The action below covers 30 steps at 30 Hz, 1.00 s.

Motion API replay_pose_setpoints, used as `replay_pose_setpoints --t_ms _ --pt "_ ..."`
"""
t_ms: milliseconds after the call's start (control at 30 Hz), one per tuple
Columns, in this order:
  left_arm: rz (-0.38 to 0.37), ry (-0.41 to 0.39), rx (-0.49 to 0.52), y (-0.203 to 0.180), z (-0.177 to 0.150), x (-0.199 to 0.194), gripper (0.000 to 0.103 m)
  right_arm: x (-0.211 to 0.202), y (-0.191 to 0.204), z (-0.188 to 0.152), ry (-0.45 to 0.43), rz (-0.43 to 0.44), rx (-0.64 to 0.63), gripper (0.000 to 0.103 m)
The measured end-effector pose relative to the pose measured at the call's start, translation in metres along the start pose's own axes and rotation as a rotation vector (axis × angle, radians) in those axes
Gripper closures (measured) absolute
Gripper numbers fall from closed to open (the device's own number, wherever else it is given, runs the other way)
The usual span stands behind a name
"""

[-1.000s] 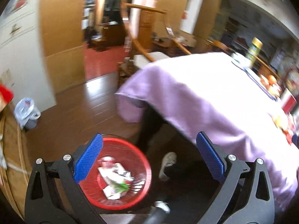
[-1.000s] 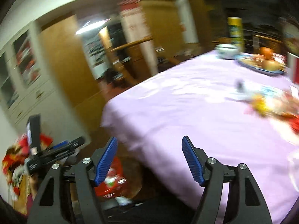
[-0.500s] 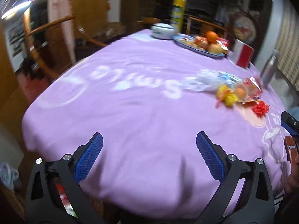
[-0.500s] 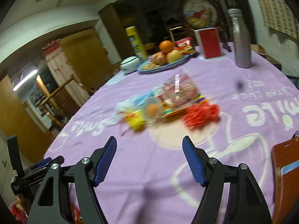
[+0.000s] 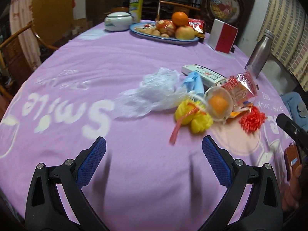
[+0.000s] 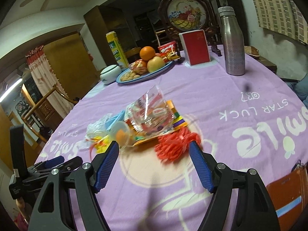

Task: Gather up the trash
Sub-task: 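Return both tools to the table near the yellow mesh netting, then grasp the yellow mesh netting with the left tool while the right tool grasps the orange-filled plastic cup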

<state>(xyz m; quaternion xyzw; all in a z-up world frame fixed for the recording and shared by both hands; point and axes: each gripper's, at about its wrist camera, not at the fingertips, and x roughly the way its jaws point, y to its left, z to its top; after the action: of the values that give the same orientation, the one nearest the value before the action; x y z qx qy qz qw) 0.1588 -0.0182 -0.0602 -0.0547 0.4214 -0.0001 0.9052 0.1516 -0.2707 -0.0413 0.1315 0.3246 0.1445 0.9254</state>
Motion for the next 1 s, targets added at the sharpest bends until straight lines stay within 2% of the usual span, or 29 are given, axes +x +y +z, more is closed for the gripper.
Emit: replay_pose_setpoints --t_ms 133,233,400,567,633,700,833,1000 --pt "-0.025 0.024 0.019 -0.011 0.016 0.021 0.007 0.01 -0.008 0.0 -0.005 -0.004 0.018 0.024" --pt "-0.025 0.03 0.049 -0.02 0.024 0.034 0.007 0.021 -0.016 0.001 0.05 0.022 0.044 0.024" --pt "-0.066 0.044 0.06 -0.025 0.029 0.049 0.008 0.027 -0.018 0.001 0.084 0.045 0.055 0.023" --pt "-0.131 0.043 0.07 -0.026 0.03 0.05 0.028 0.027 -0.015 0.0 0.088 0.056 0.04 0.023" --pt "-0.156 0.031 0.081 -0.028 0.031 0.048 0.051 0.027 -0.015 0.0 0.088 0.056 0.042 0.023" --pt "-0.167 0.016 0.1 -0.03 0.031 0.045 0.06 0.027 -0.016 0.001 0.087 0.056 0.045 0.023" --pt "-0.16 -0.013 0.071 -0.014 0.02 0.027 0.061 0.025 -0.017 0.001 0.077 0.057 0.051 0.023" --pt "-0.074 -0.015 0.039 0.025 -0.008 -0.005 0.061 0.023 -0.015 0.002 0.068 0.066 0.038 0.023"
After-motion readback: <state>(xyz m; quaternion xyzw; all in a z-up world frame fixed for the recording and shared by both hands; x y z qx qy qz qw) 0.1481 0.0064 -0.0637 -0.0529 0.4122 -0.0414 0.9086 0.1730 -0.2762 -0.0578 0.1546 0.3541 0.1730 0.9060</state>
